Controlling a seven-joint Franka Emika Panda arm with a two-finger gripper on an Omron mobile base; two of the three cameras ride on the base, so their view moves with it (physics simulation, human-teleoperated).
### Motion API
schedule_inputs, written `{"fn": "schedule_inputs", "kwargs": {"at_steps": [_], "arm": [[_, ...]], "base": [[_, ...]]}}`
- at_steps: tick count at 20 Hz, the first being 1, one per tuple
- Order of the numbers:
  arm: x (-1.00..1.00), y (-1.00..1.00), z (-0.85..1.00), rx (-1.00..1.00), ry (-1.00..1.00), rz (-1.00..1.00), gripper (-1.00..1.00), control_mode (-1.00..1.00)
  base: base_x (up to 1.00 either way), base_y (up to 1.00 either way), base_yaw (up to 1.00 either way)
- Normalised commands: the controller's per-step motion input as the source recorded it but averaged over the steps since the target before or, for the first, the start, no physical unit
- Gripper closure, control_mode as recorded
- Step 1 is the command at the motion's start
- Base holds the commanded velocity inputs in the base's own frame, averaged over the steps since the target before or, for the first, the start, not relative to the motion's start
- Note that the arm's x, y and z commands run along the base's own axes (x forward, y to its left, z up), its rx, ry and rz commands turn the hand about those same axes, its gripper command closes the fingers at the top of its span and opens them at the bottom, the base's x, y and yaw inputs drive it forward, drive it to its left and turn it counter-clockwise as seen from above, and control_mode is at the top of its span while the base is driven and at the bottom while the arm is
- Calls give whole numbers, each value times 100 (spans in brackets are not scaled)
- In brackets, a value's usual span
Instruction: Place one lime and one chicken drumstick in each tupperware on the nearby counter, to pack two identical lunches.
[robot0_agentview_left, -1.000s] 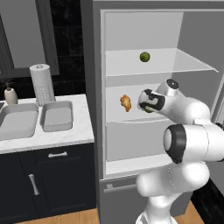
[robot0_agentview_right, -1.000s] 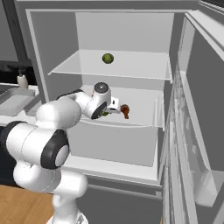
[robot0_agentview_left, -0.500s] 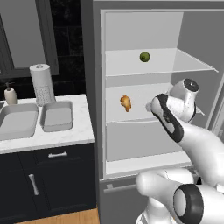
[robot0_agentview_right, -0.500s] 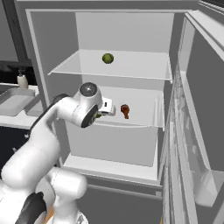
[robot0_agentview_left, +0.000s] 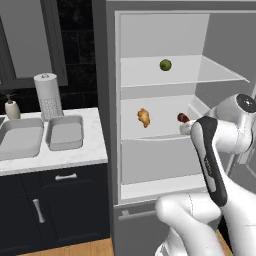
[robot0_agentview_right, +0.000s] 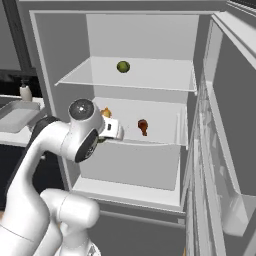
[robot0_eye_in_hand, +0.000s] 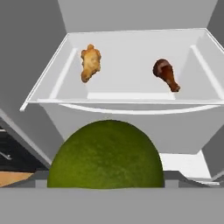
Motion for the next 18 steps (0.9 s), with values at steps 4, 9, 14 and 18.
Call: {"fn": "schedule_inputs", "kwargs": {"at_steps": [4,9,14,18], "arm": [[-100,2,9,0,2,0,100,-100],[0,0,0,0,0,0,100,100],[0,0,0,0,0,0,100,100],[0,0,0,0,0,0,100,100]], "base": [[0,0,0],[-88,47,2],[-55,90,9],[2,100,4]]}}
